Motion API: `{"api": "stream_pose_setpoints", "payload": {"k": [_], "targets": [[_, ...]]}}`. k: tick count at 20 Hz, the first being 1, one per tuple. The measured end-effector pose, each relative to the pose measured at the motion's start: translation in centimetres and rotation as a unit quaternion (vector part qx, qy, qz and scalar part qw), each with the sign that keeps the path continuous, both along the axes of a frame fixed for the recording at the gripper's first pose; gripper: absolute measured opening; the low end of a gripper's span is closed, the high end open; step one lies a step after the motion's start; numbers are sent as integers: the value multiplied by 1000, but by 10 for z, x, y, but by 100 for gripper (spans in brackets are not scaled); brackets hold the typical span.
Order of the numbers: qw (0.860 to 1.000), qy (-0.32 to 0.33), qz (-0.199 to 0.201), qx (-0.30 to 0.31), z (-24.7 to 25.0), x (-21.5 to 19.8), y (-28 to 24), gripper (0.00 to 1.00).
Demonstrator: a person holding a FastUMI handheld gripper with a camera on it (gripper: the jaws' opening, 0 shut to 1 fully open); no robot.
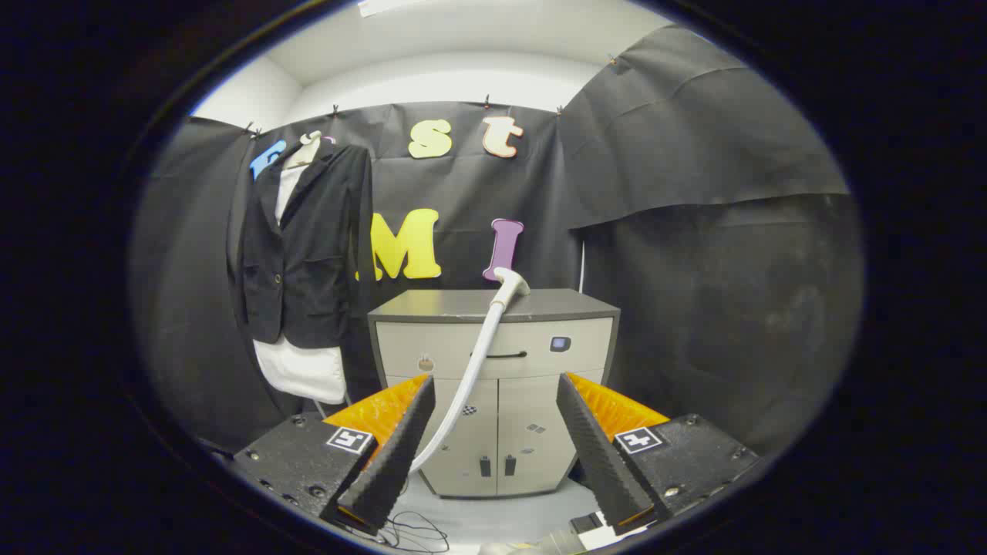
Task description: Iron the clothes twice with a garment steamer, once on the left side and once on the right side.
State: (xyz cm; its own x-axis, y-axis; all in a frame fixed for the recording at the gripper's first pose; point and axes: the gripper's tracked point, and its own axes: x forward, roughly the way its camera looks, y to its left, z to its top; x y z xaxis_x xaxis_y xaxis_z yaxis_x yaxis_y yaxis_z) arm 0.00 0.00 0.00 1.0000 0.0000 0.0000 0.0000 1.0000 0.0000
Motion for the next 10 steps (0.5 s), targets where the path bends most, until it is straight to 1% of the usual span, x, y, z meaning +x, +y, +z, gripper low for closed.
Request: {"api": "stream_pose_setpoints", "payload": {"k": [10], "targets": [[1000, 10, -3, -7, 0, 9, 4, 99]]}}
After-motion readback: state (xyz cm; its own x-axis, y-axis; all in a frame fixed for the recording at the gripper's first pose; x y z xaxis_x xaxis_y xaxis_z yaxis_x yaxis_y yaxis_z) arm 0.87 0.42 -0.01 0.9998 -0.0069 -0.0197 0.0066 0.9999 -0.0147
